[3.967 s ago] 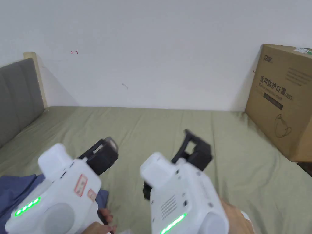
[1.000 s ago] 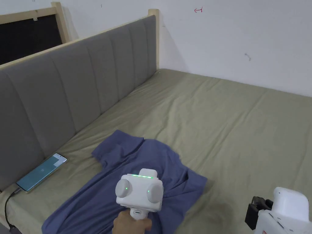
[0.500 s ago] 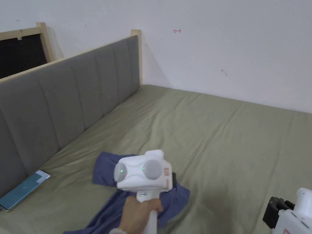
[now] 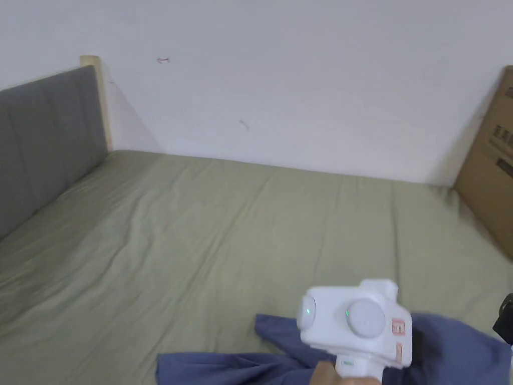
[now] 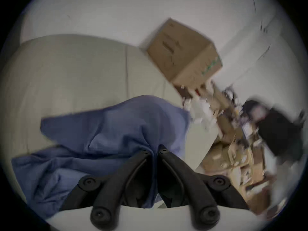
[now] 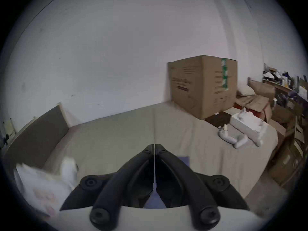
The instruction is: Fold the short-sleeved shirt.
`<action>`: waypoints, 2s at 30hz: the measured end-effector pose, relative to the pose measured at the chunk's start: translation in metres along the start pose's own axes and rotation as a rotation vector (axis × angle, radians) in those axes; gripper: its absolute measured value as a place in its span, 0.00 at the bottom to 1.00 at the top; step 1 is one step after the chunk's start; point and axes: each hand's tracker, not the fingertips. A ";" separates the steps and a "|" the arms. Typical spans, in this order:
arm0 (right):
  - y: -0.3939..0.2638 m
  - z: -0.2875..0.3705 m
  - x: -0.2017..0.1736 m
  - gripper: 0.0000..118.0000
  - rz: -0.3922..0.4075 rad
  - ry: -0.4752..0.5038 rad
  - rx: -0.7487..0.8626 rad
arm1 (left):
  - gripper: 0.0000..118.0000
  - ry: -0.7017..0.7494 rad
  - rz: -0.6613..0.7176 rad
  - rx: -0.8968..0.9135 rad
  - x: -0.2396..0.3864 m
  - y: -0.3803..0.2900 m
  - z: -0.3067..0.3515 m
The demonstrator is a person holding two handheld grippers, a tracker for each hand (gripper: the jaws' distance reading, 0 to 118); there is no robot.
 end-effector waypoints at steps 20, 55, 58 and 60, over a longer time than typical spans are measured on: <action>-0.049 -0.022 -0.003 0.01 0.010 0.048 -0.157 | 0.37 0.244 -0.049 -0.056 -0.058 -0.034 0.015; -0.080 -0.207 -0.064 0.58 0.268 0.261 -0.536 | 0.01 0.635 0.252 -0.028 -0.280 -0.041 0.112; -0.091 -0.265 -0.079 0.90 0.324 0.259 -0.681 | 0.01 0.636 0.233 -0.024 -0.277 -0.036 0.116; -0.109 -0.296 -0.089 0.90 0.412 0.240 -0.728 | 0.01 0.623 0.235 -0.011 -0.280 -0.034 0.119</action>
